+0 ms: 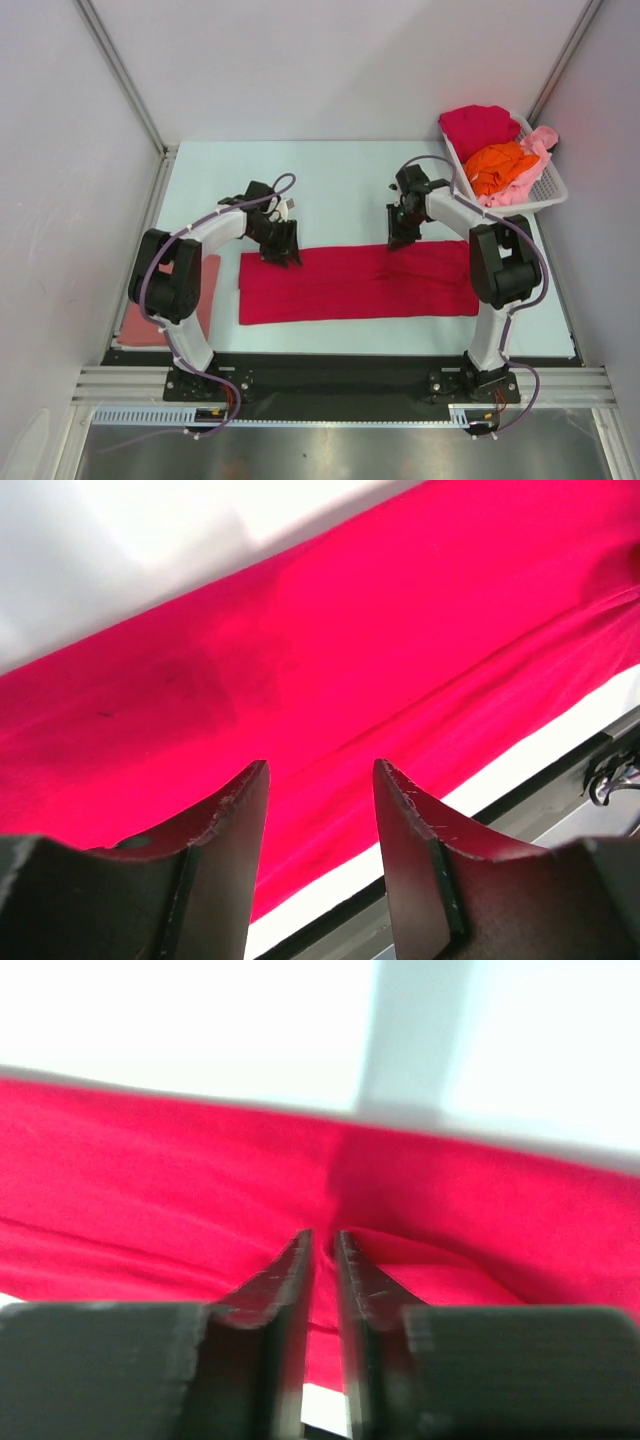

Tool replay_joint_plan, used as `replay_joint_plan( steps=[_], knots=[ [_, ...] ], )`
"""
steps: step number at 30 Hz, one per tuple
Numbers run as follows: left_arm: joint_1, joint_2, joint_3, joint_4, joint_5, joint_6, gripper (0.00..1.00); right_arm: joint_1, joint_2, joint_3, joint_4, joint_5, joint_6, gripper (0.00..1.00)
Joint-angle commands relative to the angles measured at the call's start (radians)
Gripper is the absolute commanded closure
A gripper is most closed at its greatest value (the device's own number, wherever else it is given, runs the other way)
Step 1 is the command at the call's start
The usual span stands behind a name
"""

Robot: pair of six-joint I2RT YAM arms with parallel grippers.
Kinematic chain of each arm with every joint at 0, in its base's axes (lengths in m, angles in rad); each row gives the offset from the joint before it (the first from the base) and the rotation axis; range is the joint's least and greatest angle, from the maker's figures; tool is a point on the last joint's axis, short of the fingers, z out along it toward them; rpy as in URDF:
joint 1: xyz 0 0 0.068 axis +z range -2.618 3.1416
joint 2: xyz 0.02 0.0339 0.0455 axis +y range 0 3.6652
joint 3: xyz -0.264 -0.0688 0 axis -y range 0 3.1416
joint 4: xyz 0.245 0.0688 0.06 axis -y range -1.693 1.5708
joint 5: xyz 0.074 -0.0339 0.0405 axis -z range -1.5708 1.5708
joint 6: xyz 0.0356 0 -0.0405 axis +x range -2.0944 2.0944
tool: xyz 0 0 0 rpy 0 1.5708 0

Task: Fold and stack the t-shirts
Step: Fold the tshirt

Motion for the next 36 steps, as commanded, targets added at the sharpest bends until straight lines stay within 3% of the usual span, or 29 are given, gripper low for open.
replay_joint_plan(
  steps=[1,11,16,21,24,26,31,36],
  knots=[
    [-0.014,0.000,0.026,0.006,0.043,-0.006,0.48,0.006,0.047,0.075,-0.045,0.030,-0.028,0.74],
    [-0.054,-0.004,0.056,0.067,0.113,-0.025,0.43,-0.062,-0.038,0.122,-0.177,0.090,0.004,0.56],
    [-0.106,0.014,0.093,0.139,0.196,-0.010,0.37,-0.231,-0.210,-0.025,-0.179,0.044,0.026,0.49],
    [-0.195,0.062,0.139,0.365,0.227,-0.114,0.34,-0.410,-0.310,-0.154,-0.167,-0.088,0.044,0.48],
    [-0.295,0.138,0.217,0.460,0.178,-0.174,0.36,-0.480,-0.333,-0.194,-0.151,-0.090,0.055,0.48],
    [-0.365,0.216,0.306,0.452,0.072,-0.189,0.38,-0.514,-0.338,-0.208,-0.154,-0.081,0.069,0.47],
    [-0.419,0.353,0.490,0.397,0.018,-0.211,0.40,-0.525,-0.290,-0.220,-0.145,-0.079,0.070,0.46],
    [-0.441,0.442,0.559,0.367,0.002,-0.214,0.40,-0.542,-0.276,-0.260,-0.081,-0.104,0.061,0.46]
  ],
)
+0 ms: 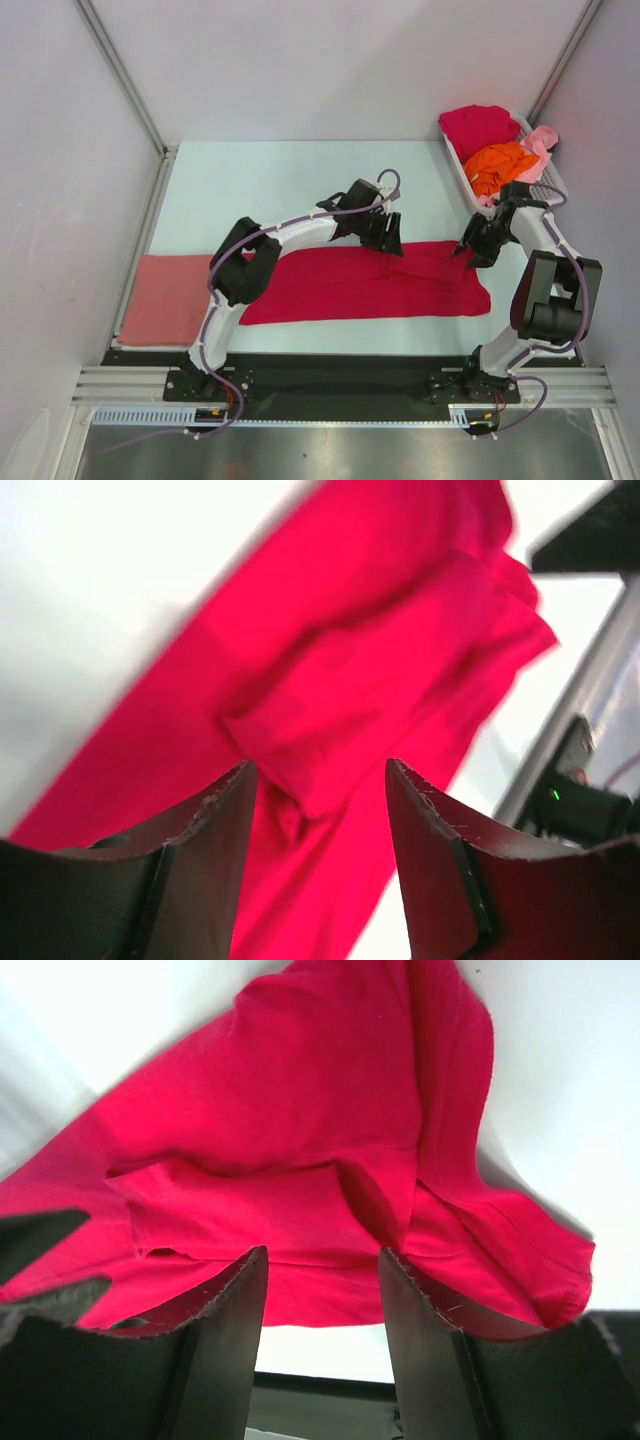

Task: Fold and stack the t-shirts
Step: Fold the tshirt

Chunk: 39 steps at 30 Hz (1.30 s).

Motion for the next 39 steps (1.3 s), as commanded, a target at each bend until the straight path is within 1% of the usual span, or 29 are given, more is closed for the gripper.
replay_joint_plan(
  steps=[1,2,3,4,7,10,12,16,23,27,33,34,36,37,39],
  knots=[
    [0.007,0.052,0.077,-0.027,-0.064,-0.039,0.40,-0.022,0.023,-0.025,0.071,-0.039,0.013,0.47],
    [0.005,0.048,0.071,-0.028,-0.083,-0.045,0.41,-0.025,0.027,-0.042,0.093,-0.088,0.016,0.47],
    [0.001,0.042,0.064,-0.027,-0.104,-0.044,0.40,-0.025,0.037,-0.046,0.109,-0.096,0.022,0.47],
    [-0.005,0.020,0.047,-0.030,-0.167,-0.027,0.41,-0.024,0.043,-0.049,0.126,-0.097,0.027,0.48],
    [-0.008,0.000,0.022,-0.042,-0.200,-0.011,0.40,-0.024,0.061,-0.055,0.136,-0.099,0.022,0.50],
    [-0.007,0.035,0.057,-0.068,-0.168,-0.014,0.41,-0.025,0.064,-0.069,0.156,-0.097,0.019,0.49],
    [-0.007,0.057,0.057,-0.071,-0.134,-0.042,0.43,-0.025,0.064,-0.071,0.160,-0.102,0.019,0.51],
    [-0.013,0.052,0.008,0.011,-0.103,-0.083,0.45,-0.025,0.072,-0.068,0.163,-0.088,0.007,0.53],
    [-0.015,0.095,0.039,0.030,-0.043,-0.119,0.51,-0.025,0.100,-0.059,0.153,-0.064,-0.021,0.59],
    [-0.021,0.097,0.011,0.062,-0.019,-0.149,0.52,-0.025,0.118,-0.057,0.154,-0.079,-0.024,0.59],
    [-0.019,0.086,0.033,0.073,-0.025,-0.133,0.61,-0.017,0.120,-0.066,0.183,-0.150,-0.019,0.60],
    [-0.019,0.086,0.039,0.068,-0.022,-0.131,0.68,-0.017,0.118,-0.066,0.189,-0.166,-0.013,0.61],
    [-0.019,0.089,0.042,0.070,-0.020,-0.128,0.74,-0.017,0.123,-0.063,0.200,-0.188,-0.003,0.66],
    [-0.021,0.092,0.048,0.070,-0.013,-0.128,0.80,-0.017,0.121,-0.063,0.206,-0.211,0.004,0.69],
    [-0.021,0.097,0.050,0.067,0.001,-0.134,0.86,-0.016,0.113,-0.069,0.212,-0.225,0.014,0.80]
  ],
)
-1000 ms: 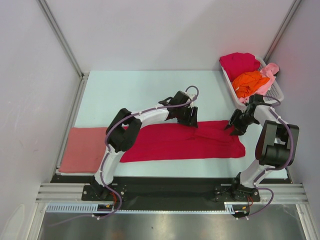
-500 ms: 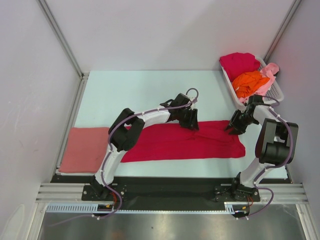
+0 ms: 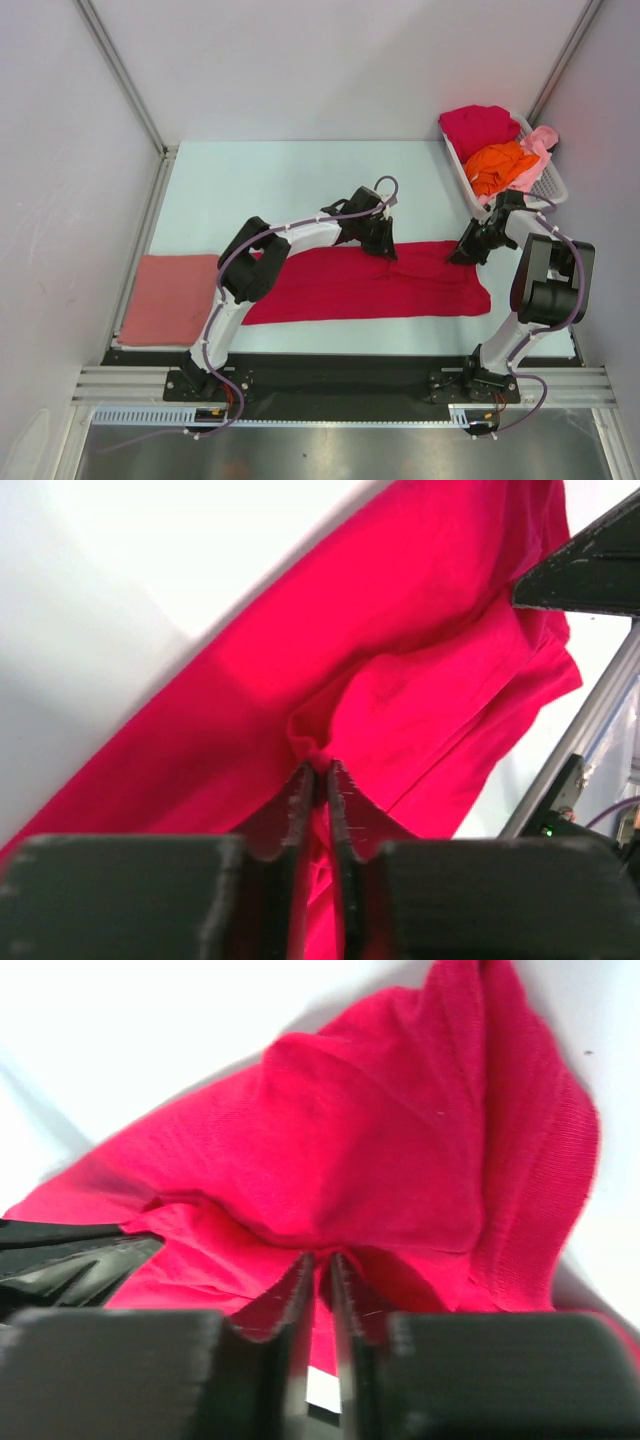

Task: Fold and stack the t-shirts
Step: Fold the tshirt

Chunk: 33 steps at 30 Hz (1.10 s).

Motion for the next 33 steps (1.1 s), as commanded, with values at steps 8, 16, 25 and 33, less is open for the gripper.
replay_joint_plan(
  steps=[8,16,25,33],
  knots=[
    [-0.011,-0.084,-0.040,0.034,0.007,-0.004,1.00,0.004,-0.122,-0.028,0.012,-0.019,0.017,1.00],
    [-0.010,-0.176,-0.126,0.083,-0.052,-0.024,1.00,0.003,-0.189,-0.071,0.029,-0.003,0.006,1.00],
    [-0.010,-0.187,-0.123,0.096,-0.074,-0.039,1.00,0.014,-0.144,-0.028,0.063,-0.037,0.009,1.00],
    [-0.010,-0.134,-0.086,0.052,-0.073,-0.038,0.99,0.015,-0.089,-0.003,0.066,0.011,-0.015,1.00]
  ],
)
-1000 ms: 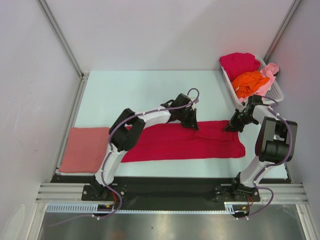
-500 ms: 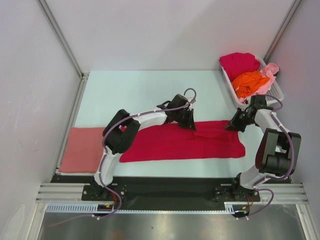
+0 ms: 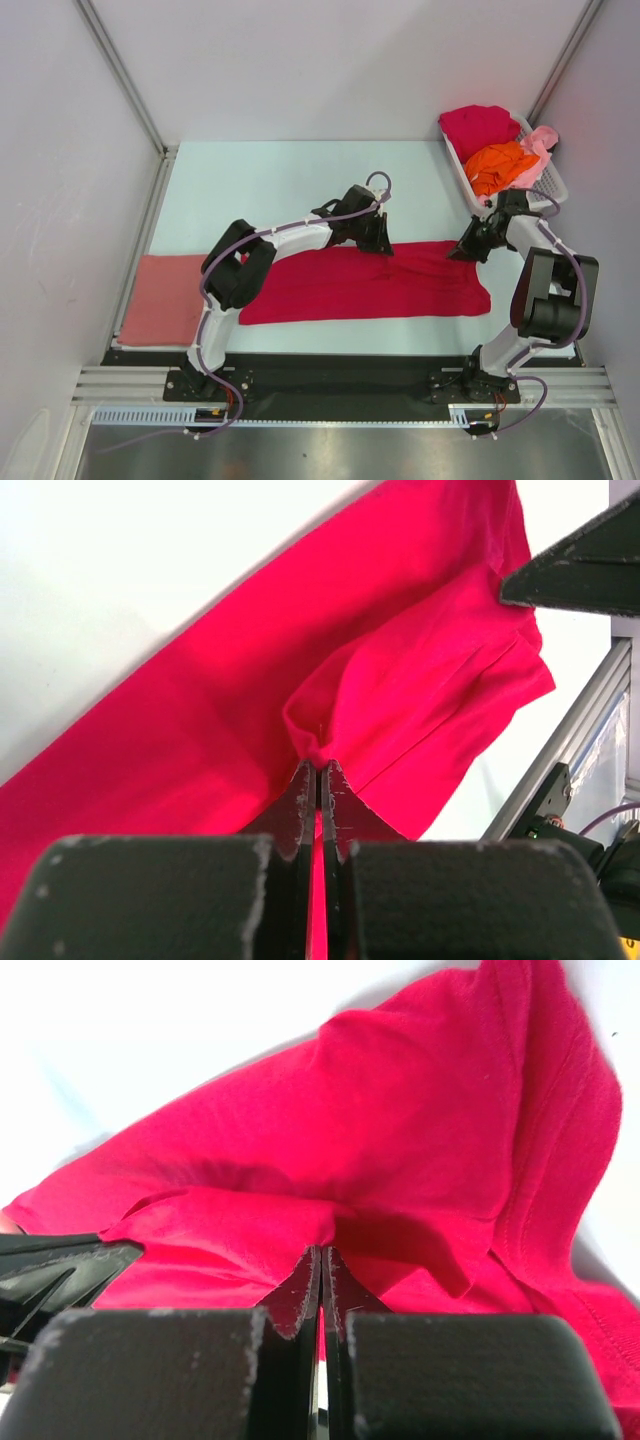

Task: Fold and stack the t-shirts
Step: Fold the tshirt

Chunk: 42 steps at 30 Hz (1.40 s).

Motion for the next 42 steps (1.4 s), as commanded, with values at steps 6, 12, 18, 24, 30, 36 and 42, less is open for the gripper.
replay_joint_plan(
  steps=[6,12,18,24,30,36,42],
  knots=[
    [-0.008,-0.022,0.009,-0.010,-0.022,-0.006,1.00,0.027,-0.012,0.071,0.010,0.032,-0.012,0.97],
    [-0.006,-0.022,0.022,-0.003,-0.037,-0.005,1.00,0.039,-0.008,0.090,0.013,0.071,-0.006,0.97],
    [0.003,0.049,0.054,-0.029,-0.033,-0.018,0.99,0.033,0.085,0.114,0.014,0.123,-0.019,0.97],
    [0.024,0.145,0.166,-0.156,-0.010,-0.025,0.91,0.028,0.171,0.180,-0.032,0.156,-0.022,0.93],
    [0.026,0.049,0.119,-0.193,-0.054,0.070,0.52,0.024,0.103,0.208,-0.136,0.219,-0.005,0.62],
    [0.027,-0.051,0.044,-0.211,0.021,0.163,0.36,0.021,-0.026,0.156,-0.199,0.195,-0.035,0.51],
    [0.011,-0.033,0.001,-0.170,0.174,0.161,0.35,0.022,-0.043,0.080,-0.182,0.147,-0.066,0.50]
  ],
)
